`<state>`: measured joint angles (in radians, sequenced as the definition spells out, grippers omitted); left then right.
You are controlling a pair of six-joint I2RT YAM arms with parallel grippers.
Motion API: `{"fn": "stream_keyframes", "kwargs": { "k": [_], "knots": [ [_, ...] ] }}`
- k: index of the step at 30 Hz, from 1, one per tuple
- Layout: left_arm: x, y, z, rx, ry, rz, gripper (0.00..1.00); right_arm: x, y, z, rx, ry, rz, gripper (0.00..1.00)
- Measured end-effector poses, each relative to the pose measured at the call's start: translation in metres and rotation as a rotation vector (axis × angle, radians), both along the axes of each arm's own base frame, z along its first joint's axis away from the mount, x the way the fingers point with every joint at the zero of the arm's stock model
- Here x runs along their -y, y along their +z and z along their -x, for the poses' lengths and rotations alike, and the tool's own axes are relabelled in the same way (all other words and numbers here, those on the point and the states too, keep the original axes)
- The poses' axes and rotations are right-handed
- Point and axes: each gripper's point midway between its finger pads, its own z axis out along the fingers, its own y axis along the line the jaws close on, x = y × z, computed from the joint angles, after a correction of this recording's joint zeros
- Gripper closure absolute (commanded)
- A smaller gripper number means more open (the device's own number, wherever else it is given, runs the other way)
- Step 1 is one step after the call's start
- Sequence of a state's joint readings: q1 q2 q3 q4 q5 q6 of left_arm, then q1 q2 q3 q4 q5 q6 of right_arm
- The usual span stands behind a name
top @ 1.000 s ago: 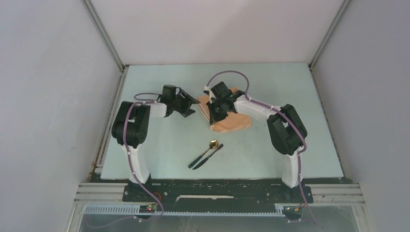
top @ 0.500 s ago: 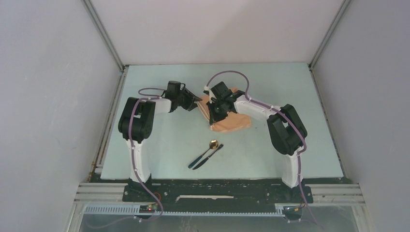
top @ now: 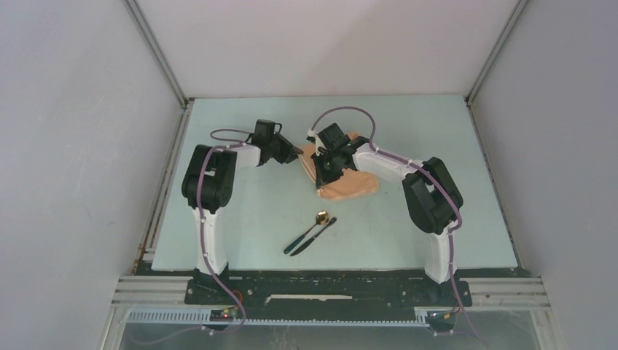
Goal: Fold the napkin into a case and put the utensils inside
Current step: Pick up the upper triangle-folded napkin from the center of the board, then turn over the upper triangle folded napkin at the center of the board.
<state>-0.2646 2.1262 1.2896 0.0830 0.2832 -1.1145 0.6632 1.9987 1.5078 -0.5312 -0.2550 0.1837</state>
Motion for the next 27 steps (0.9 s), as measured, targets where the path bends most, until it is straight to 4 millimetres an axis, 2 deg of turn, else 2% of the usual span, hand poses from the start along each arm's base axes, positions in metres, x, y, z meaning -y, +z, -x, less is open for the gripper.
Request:
{"fn": "stream_keyframes", "kwargs": {
  "k": [2, 5, 9, 14, 17, 20, 25, 27],
  "knots": [
    [-0.001, -0.001, 0.000, -0.006, -0.003, -0.010, 0.83, 0.000, 0.000, 0.000, 0.001, 0.000, 0.001, 1.00],
    [-0.002, -0.003, -0.001, -0.011, -0.004, -0.025, 0.99, 0.000, 0.000, 0.000, 0.003, 0.001, 0.003, 1.00],
    [-0.006, -0.001, 0.000, -0.018, -0.004, -0.055, 1.00, -0.003, 0.000, 0.003, 0.008, 0.007, 0.009, 1.00],
    [-0.031, 0.015, 0.008, -0.033, 0.027, -0.106, 1.00, -0.022, 0.009, 0.011, 0.032, 0.042, -0.002, 1.00],
    [-0.062, 0.039, 0.017, -0.024, 0.069, -0.124, 1.00, -0.042, 0.022, 0.019, 0.053, 0.073, -0.030, 1.00],
    [-0.099, 0.068, 0.033, -0.019, 0.120, -0.144, 1.00, -0.071, 0.040, 0.032, 0.075, 0.108, -0.081, 1.00],
    [-0.168, 0.117, 0.079, -0.027, 0.229, -0.228, 1.00, -0.128, 0.079, 0.068, 0.065, 0.191, -0.240, 1.00],
    [-0.197, 0.140, 0.102, -0.023, 0.287, -0.277, 1.00, -0.152, 0.096, 0.091, 0.044, 0.240, -0.317, 1.00]
  ]
}}
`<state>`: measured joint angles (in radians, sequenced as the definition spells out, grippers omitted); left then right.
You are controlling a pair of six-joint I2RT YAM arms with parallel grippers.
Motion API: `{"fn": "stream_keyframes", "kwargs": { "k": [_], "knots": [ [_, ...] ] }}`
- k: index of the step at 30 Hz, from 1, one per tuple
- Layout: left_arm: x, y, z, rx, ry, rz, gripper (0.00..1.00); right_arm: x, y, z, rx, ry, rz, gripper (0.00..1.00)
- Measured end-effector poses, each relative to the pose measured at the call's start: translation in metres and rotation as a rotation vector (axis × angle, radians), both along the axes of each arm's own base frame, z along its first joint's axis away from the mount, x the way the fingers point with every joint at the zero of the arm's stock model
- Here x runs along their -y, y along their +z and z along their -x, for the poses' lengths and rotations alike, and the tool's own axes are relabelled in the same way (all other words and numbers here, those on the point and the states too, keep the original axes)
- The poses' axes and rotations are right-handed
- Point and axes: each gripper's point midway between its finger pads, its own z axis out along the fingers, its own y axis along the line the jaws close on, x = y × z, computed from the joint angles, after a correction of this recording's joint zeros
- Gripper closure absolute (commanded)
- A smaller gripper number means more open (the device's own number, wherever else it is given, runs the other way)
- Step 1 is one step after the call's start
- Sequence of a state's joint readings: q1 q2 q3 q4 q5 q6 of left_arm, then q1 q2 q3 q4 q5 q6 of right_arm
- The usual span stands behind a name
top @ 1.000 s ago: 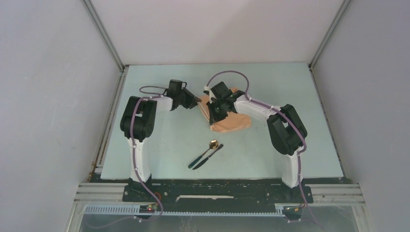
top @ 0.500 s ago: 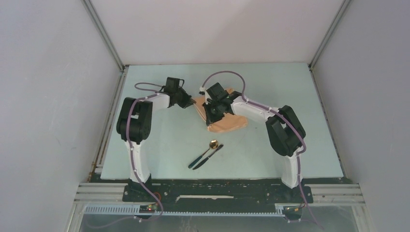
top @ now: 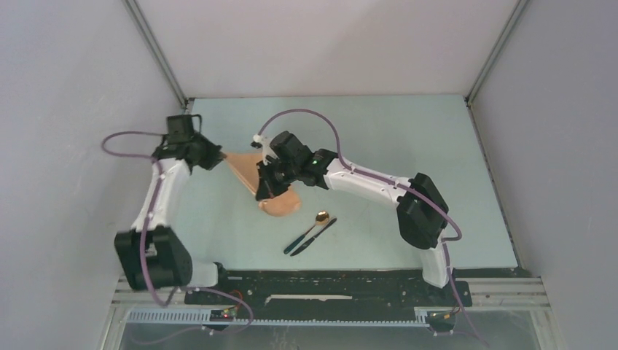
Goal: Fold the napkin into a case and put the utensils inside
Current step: Turn over the upper triangle folded napkin at the center of the board.
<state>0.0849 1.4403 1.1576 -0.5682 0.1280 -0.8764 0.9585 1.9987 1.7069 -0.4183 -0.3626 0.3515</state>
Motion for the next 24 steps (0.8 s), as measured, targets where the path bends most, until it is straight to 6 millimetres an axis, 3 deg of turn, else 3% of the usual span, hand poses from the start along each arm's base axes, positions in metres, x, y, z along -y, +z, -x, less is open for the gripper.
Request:
{"fn": "stream_keyframes", "kwargs": {
  "k": [5, 8, 10, 12, 15, 16, 19, 21, 24],
  "knots": [
    [-0.065, 0.077, 0.066, 0.086, 0.161, -0.203, 1.00, -0.046, 0.057, 0.044, -0.094, 0.131, -0.230, 1.00],
    [-0.077, 0.130, 0.089, 0.203, 0.207, -0.300, 1.00, -0.063, 0.097, 0.070, -0.192, 0.222, -0.393, 1.00],
    [-0.080, 0.148, 0.094, 0.251, 0.226, -0.331, 1.00, -0.067, 0.117, 0.081, -0.252, 0.271, -0.494, 1.00],
    [-0.080, 0.150, 0.094, 0.259, 0.224, -0.345, 1.00, -0.068, 0.125, 0.082, -0.307, 0.293, -0.564, 1.00],
    [-0.073, 0.116, 0.069, 0.172, 0.167, -0.332, 1.00, -0.067, 0.111, 0.068, -0.386, 0.283, -0.629, 1.00],
    [-0.067, 0.092, 0.053, 0.109, 0.129, -0.315, 1.00, -0.067, 0.099, 0.059, -0.414, 0.265, -0.638, 1.00],
    [-0.048, 0.016, 0.008, -0.057, 0.030, -0.285, 1.00, -0.060, 0.032, 0.022, -0.513, 0.164, -0.611, 1.00],
    [-0.030, -0.052, -0.018, -0.179, -0.039, -0.268, 1.00, -0.043, -0.024, -0.002, -0.582, 0.075, -0.541, 1.00],
    [-0.004, -0.126, -0.028, -0.305, -0.111, -0.251, 1.00, -0.012, -0.084, -0.021, -0.650, -0.022, -0.431, 1.00]
  ]
}}
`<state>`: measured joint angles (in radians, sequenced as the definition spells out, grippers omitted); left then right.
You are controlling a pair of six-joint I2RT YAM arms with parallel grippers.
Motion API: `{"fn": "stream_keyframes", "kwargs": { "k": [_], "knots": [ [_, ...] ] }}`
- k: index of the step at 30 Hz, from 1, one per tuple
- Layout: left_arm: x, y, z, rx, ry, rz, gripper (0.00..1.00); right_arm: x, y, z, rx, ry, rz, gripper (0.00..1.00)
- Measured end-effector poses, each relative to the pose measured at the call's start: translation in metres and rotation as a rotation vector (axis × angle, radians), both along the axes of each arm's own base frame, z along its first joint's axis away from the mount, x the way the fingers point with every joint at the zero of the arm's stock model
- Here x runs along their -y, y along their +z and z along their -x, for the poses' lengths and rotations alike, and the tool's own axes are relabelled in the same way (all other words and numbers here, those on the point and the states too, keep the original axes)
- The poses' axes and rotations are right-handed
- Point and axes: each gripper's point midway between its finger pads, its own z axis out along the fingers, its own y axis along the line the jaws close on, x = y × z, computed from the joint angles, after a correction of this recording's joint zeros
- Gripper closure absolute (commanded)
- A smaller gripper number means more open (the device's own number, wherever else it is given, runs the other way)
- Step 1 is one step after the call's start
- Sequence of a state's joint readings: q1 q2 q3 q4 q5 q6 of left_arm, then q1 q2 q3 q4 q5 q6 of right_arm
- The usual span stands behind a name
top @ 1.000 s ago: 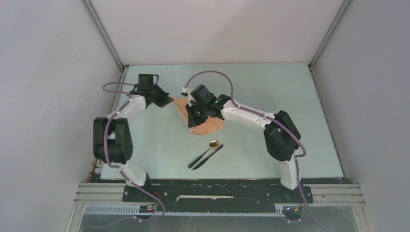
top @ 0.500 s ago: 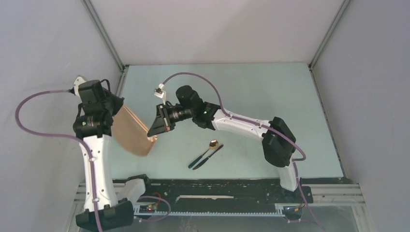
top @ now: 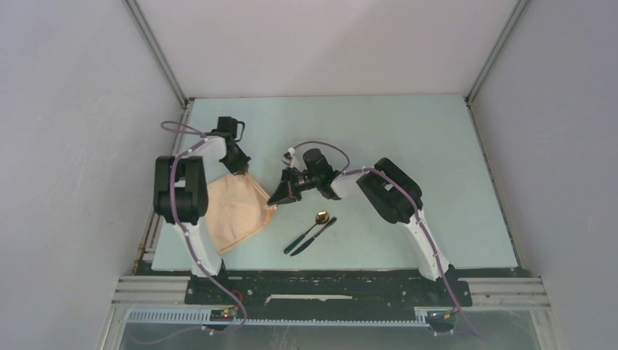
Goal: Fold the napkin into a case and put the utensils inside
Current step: Turn over the upper triangle folded napkin at the center of the board, then smooth out the lower triangle-folded napkin at the center of the board.
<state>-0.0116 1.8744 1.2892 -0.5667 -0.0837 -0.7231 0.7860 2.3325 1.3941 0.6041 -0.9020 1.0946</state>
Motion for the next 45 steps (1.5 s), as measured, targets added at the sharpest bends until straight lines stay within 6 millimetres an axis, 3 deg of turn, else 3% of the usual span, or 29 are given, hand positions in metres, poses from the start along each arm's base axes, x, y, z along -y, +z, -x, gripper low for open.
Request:
{"fn": "stream_keyframes", "kwargs": {
  "k": [2, 6, 8, 10, 15, 17, 20, 24, 28, 31, 35, 38, 41, 43, 45],
  "knots": [
    [0.013, -0.015, -0.005, -0.023, -0.025, -0.002, 1.00, 0.013, -0.017, -0.005, -0.002, -0.004, 0.047, 1.00],
    [0.042, 0.007, -0.032, 0.063, -0.082, 0.027, 1.00, 0.026, -0.025, -0.017, 0.073, -0.010, 0.075, 1.00],
    [0.053, 0.006, -0.039, 0.080, -0.106, 0.035, 1.00, 0.035, -0.027, -0.023, 0.105, -0.012, 0.093, 0.99],
    [0.058, -0.001, -0.040, 0.073, -0.117, 0.042, 0.93, 0.042, -0.028, -0.025, 0.127, -0.015, 0.116, 0.90],
    [0.061, -0.011, -0.046, 0.070, -0.135, 0.043, 0.51, 0.058, -0.036, -0.024, 0.173, -0.013, 0.209, 0.48],
    [0.060, -0.002, -0.055, 0.104, -0.143, 0.032, 0.43, 0.068, -0.039, -0.021, 0.181, -0.012, 0.278, 0.35],
    [0.059, 0.022, -0.061, 0.165, -0.163, 0.014, 0.22, 0.088, -0.036, -0.020, 0.221, -0.037, 0.417, 0.28],
    [0.056, 0.082, -0.054, 0.253, -0.191, -0.016, 0.17, 0.114, -0.014, -0.023, 0.328, -0.082, 0.559, 0.27],
    [0.053, 0.149, -0.028, 0.383, -0.213, -0.022, 0.17, 0.114, 0.003, -0.024, 0.404, -0.104, 0.584, 0.28],
    [0.053, 0.169, 0.011, 0.427, -0.230, 0.000, 0.17, 0.098, 0.008, -0.018, 0.438, -0.087, 0.580, 0.36],
    [0.055, 0.148, 0.064, 0.376, -0.272, 0.040, 0.16, 0.064, 0.015, -0.012, 0.486, -0.059, 0.561, 0.55],
    [0.054, 0.121, 0.099, 0.288, -0.290, 0.051, 0.16, 0.052, 0.010, -0.004, 0.491, -0.038, 0.564, 0.60],
    [0.052, 0.111, 0.122, 0.249, -0.299, 0.059, 0.16, 0.050, -0.003, 0.003, 0.470, -0.018, 0.588, 0.55],
    [0.054, 0.117, 0.130, 0.264, -0.306, 0.071, 0.16, 0.054, -0.014, 0.003, 0.453, -0.016, 0.618, 0.46],
    [0.055, 0.129, 0.133, 0.307, -0.311, 0.075, 0.15, 0.058, -0.024, 0.003, 0.439, -0.017, 0.649, 0.47]
  ]
}}
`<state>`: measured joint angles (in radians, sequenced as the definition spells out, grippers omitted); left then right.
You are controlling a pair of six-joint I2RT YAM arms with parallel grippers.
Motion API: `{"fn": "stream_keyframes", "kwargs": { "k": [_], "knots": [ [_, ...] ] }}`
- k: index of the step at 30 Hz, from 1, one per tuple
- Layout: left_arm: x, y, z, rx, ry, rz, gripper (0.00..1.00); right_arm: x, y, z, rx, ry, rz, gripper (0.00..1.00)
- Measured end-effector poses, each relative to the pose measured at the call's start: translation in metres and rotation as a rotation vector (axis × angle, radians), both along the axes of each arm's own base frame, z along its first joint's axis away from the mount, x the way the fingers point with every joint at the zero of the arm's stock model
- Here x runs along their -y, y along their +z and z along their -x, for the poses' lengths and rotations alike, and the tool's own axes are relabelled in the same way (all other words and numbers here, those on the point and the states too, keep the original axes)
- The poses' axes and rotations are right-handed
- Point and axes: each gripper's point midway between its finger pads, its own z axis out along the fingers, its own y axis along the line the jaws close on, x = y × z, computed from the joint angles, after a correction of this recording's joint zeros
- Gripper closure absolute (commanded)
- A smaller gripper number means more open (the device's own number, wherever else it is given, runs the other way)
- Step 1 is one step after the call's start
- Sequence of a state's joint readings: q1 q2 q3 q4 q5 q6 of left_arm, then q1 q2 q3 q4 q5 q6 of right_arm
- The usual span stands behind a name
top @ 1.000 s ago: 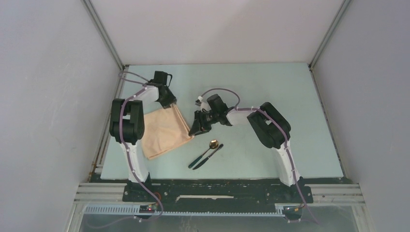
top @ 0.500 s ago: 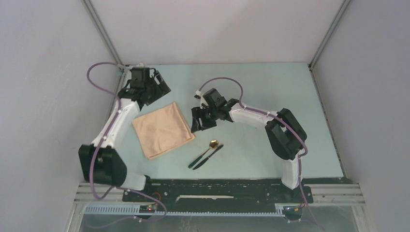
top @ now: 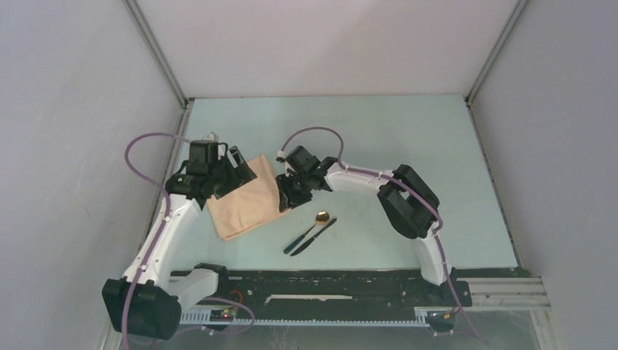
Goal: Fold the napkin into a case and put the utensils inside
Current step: Smooth out the lower triangle-folded napkin at the center of the board.
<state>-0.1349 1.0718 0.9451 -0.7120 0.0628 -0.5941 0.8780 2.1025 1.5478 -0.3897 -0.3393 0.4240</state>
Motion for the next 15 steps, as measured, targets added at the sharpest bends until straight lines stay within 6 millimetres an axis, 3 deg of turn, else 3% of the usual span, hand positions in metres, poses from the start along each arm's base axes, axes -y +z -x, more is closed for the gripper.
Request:
{"fn": "stream_keyframes", "kwargs": {
  "k": [7, 12, 15],
  "knots": [
    [0.005, 0.017, 0.001, 0.065, -0.012, 0.032, 0.15, 0.007, -0.008, -0.003, -0.006, -0.014, 0.031, 0.59],
    [0.006, 0.014, 0.001, 0.067, -0.016, 0.037, 0.15, 0.007, -0.011, -0.003, -0.010, -0.015, 0.037, 0.59],
    [0.007, 0.011, 0.003, 0.060, -0.021, 0.043, 0.15, 0.005, -0.014, -0.005, -0.013, -0.013, 0.043, 0.71]
  ]
}}
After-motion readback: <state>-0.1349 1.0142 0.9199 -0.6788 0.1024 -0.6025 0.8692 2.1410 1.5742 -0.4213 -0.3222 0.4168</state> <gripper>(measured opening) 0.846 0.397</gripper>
